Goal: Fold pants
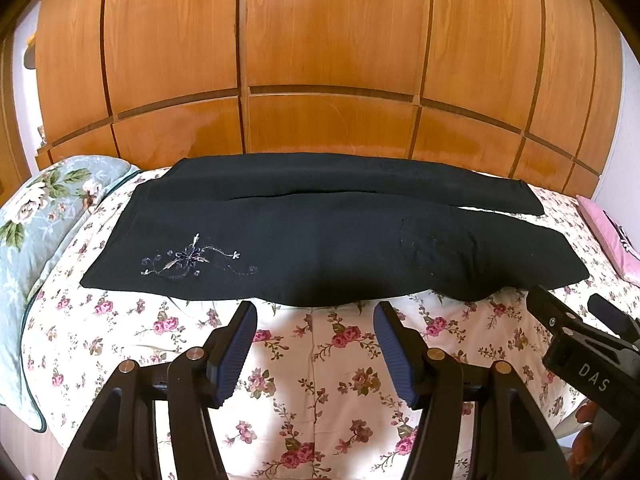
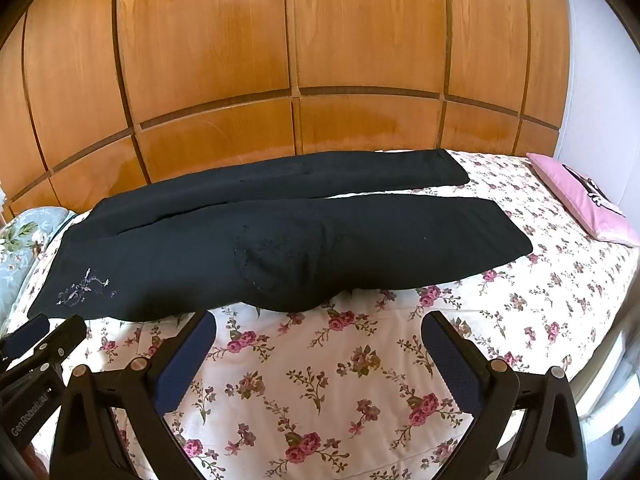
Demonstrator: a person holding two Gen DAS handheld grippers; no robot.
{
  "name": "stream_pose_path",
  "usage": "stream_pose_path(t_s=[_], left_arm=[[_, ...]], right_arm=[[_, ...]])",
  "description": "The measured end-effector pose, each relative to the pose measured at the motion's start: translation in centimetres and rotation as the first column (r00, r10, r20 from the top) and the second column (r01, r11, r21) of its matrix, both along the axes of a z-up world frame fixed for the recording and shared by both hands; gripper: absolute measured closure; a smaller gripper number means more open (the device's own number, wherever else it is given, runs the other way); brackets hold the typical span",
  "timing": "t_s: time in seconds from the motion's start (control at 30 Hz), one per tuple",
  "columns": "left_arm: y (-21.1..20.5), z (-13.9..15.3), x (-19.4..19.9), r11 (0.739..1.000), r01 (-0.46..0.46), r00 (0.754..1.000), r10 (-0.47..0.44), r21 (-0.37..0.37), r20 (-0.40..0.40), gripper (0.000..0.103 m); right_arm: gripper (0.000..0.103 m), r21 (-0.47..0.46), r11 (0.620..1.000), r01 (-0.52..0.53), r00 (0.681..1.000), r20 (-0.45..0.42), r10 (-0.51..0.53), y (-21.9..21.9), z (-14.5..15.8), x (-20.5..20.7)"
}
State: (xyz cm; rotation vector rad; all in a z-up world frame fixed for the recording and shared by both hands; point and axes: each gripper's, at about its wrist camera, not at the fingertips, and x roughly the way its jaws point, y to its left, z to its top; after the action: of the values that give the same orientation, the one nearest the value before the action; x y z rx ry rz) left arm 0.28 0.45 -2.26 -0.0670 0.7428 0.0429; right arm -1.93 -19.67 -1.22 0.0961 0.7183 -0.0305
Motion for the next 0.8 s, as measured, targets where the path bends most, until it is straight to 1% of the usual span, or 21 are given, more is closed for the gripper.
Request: stream_pose_path(t_s=[0.53, 0.8], left_arm=[[0.05, -0.29, 0.07, 1.0, -0.006, 1.0, 0.006, 0.0, -0.008, 0.041], [0.24, -0.63, 0.25, 1.0, -0.005, 1.0, 0.005, -0.015, -0.023, 0.041]], right_arm=[[0.0, -0.005, 1.0, -0.008, 1.0, -0.007, 0.008, 0.24, -0.04, 0.08], [0.0, -0.004, 1.0, -0.008, 1.0, -0.019, 0.008, 0.25, -0.29, 0.22]])
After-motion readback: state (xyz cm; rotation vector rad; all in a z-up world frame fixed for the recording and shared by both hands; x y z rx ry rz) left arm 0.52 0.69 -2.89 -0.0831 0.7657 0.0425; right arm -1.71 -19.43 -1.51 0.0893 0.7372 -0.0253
